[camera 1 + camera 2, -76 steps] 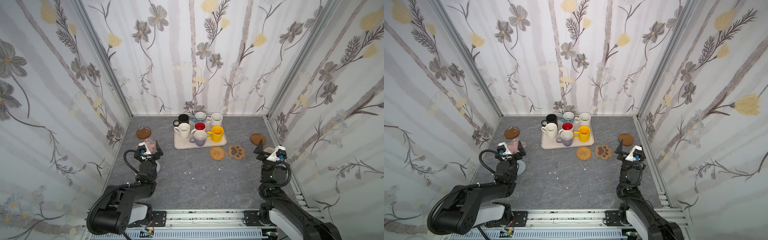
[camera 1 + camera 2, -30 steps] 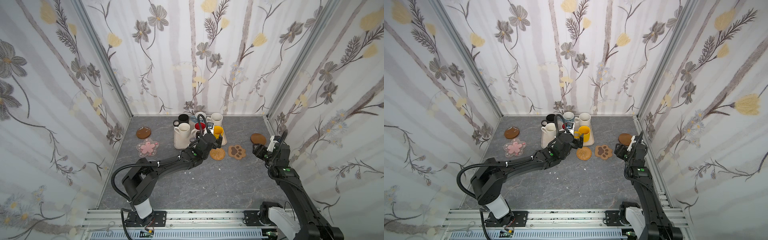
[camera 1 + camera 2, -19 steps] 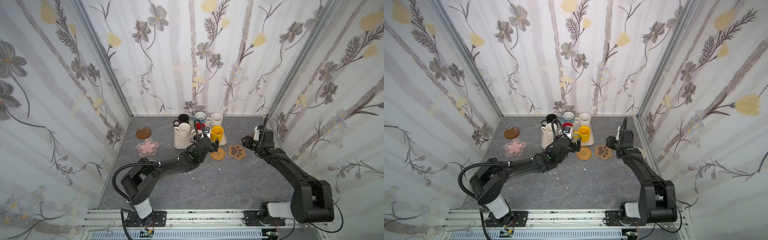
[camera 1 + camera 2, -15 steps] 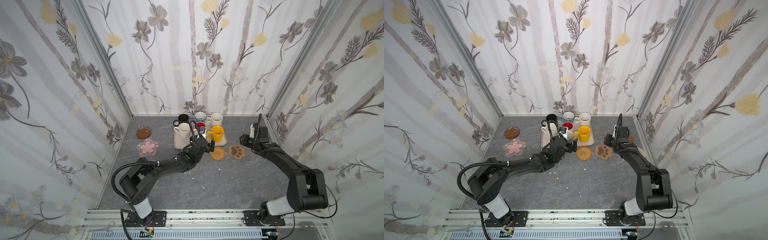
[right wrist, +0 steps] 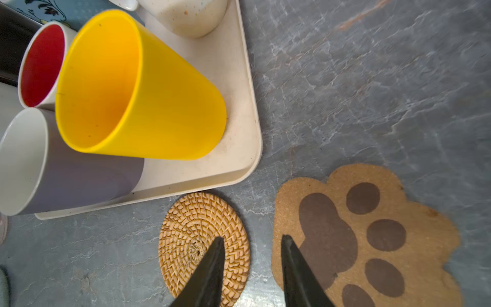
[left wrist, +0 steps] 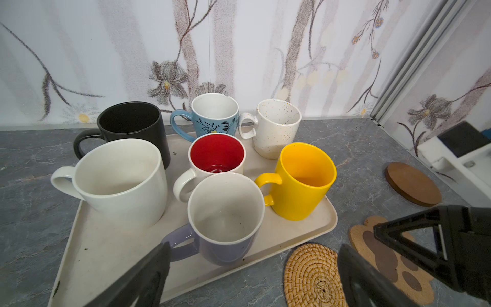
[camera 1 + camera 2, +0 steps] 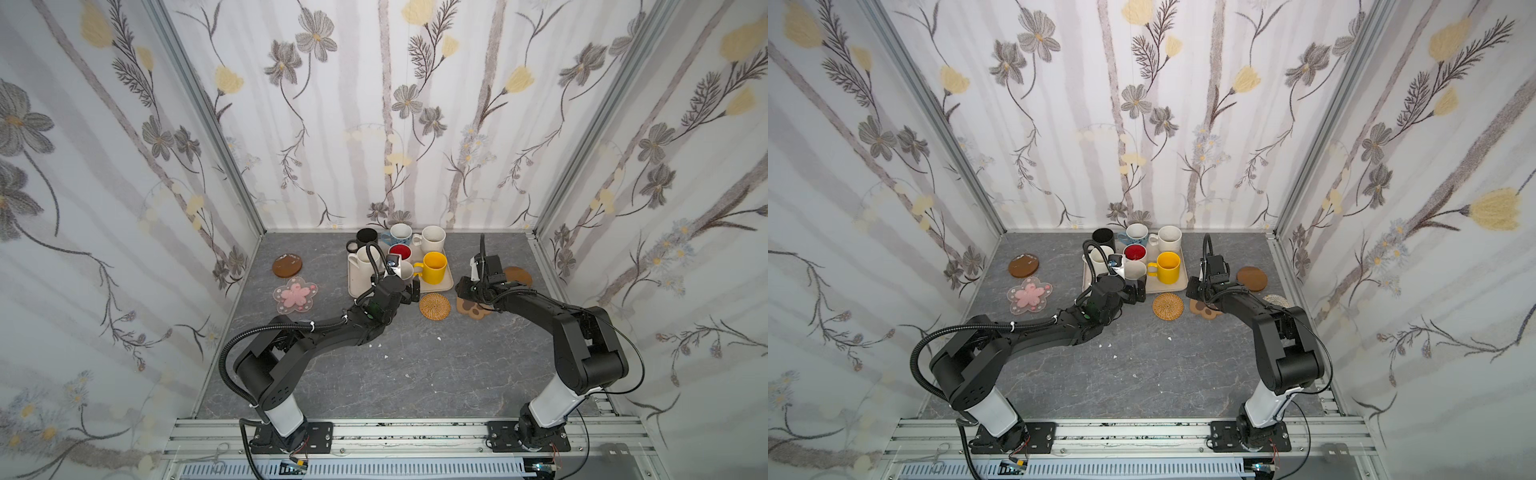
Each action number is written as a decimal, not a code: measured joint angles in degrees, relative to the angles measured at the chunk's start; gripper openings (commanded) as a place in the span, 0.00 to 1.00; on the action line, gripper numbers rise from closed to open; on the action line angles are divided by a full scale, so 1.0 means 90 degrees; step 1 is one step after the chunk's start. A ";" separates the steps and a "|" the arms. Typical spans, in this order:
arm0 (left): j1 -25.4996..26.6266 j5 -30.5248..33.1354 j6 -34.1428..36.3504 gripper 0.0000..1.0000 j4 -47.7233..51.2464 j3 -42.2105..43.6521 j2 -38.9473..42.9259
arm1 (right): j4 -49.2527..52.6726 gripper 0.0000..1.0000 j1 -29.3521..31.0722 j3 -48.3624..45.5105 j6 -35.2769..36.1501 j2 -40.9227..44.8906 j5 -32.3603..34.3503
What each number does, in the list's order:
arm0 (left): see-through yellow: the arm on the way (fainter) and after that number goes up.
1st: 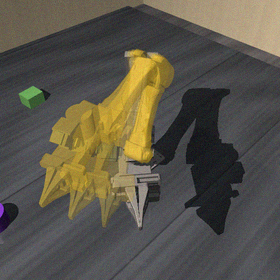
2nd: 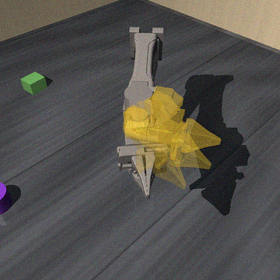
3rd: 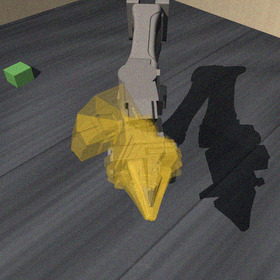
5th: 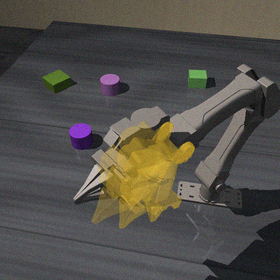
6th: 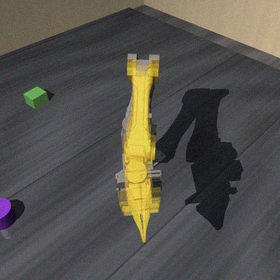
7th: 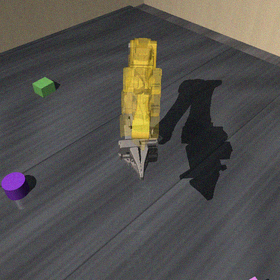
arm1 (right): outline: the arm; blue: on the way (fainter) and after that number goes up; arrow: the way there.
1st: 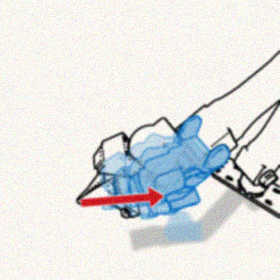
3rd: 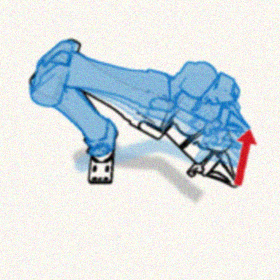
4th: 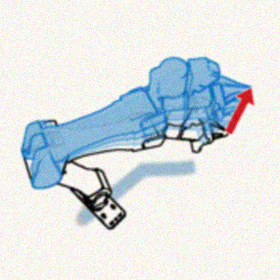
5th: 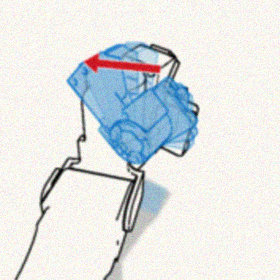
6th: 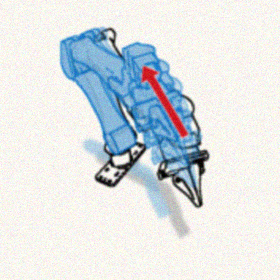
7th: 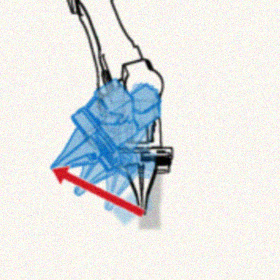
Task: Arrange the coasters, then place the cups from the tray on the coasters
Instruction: 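Lower the right gripper onto the tan rattan coaster while left hovers over tray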
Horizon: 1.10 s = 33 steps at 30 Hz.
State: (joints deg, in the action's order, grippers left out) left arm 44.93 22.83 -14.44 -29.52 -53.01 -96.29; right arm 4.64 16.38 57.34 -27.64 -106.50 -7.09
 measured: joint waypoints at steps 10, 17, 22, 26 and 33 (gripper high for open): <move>-0.0075 0.0100 -0.0112 1.00 -0.0075 0.0097 0.0005 | -0.0593 0.11 0.0697 0.0022 -0.0391 -0.0585 -0.0398; -0.0129 0.0206 -0.0165 1.00 -0.0080 0.0136 0.0010 | -0.0882 0.05 0.0833 -0.0194 -0.0629 -0.0619 -0.0561; -0.0141 0.0253 -0.0199 1.00 -0.0085 0.0165 0.0022 | -0.0988 0.03 0.0889 -0.0325 -0.0714 -0.0721 -0.0568; -0.0155 0.0272 -0.0206 1.00 -0.0100 0.0192 0.0041 | -0.1066 0.03 0.0957 -0.0355 -0.0738 -0.0758 -0.0522; -0.0177 0.0277 -0.0214 1.00 -0.0126 0.0221 0.0058 | -0.1229 0.03 0.1115 -0.0532 -0.0758 -0.0799 -0.0503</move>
State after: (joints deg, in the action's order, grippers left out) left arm 43.33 25.32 -16.36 -30.65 -51.03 -95.77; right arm -6.42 26.41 52.56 -34.46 -113.69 -11.62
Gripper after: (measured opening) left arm 0.997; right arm 0.052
